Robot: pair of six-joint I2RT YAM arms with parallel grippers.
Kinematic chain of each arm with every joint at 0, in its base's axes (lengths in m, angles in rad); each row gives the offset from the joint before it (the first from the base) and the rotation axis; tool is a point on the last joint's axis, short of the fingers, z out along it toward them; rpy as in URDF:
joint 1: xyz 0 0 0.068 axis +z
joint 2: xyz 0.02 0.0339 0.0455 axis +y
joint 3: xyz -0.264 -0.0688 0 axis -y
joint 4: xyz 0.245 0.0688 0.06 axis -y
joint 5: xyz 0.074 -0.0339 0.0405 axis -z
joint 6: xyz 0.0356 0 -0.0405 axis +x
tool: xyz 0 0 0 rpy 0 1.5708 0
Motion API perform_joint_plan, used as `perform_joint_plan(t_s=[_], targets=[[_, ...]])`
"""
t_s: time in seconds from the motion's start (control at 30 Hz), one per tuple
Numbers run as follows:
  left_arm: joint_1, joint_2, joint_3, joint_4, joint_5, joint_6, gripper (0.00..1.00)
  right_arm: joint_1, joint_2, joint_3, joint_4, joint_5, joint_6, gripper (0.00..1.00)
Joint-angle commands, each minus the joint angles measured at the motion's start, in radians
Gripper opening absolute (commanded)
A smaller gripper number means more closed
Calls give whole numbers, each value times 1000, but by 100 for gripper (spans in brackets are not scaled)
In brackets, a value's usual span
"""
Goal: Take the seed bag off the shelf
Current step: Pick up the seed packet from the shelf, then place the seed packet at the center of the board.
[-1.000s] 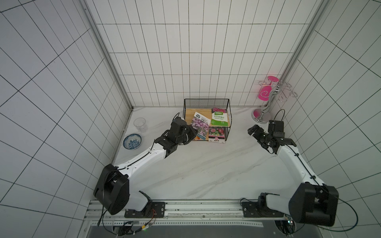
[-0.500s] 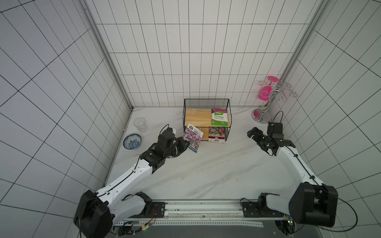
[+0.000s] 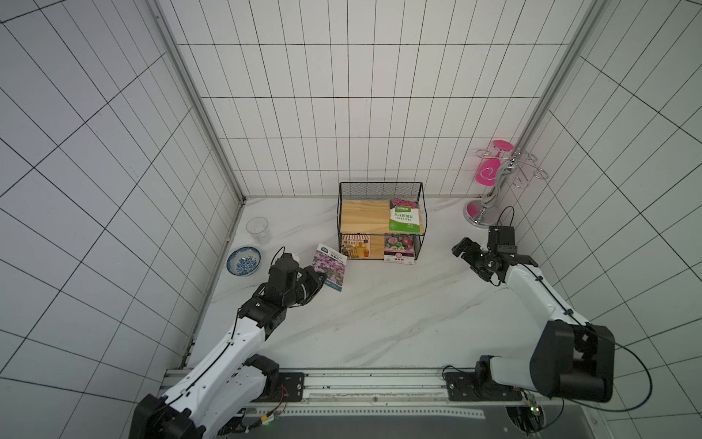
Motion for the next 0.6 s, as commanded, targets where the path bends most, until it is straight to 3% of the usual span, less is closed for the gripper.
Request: perform_joint_plan(t_s=[0.0,0.2,0.33,0.47,0.57], targets=[[46,-21,-29,-8,-41,51,0,9,18,43,-13,-6,-14,99],[223,78,-71,69,27,111,0,13,32,66,-17,-17,-14,98],[248,223,-56,178,54,130,0,15,24,66,-23,-17,-14,99],[257,421,25,198,145,153,0,16,8,55,-26,-13,-13,99],[260,515,60,205,144,160,0,16,-14,40,-25,-8,-8,99]])
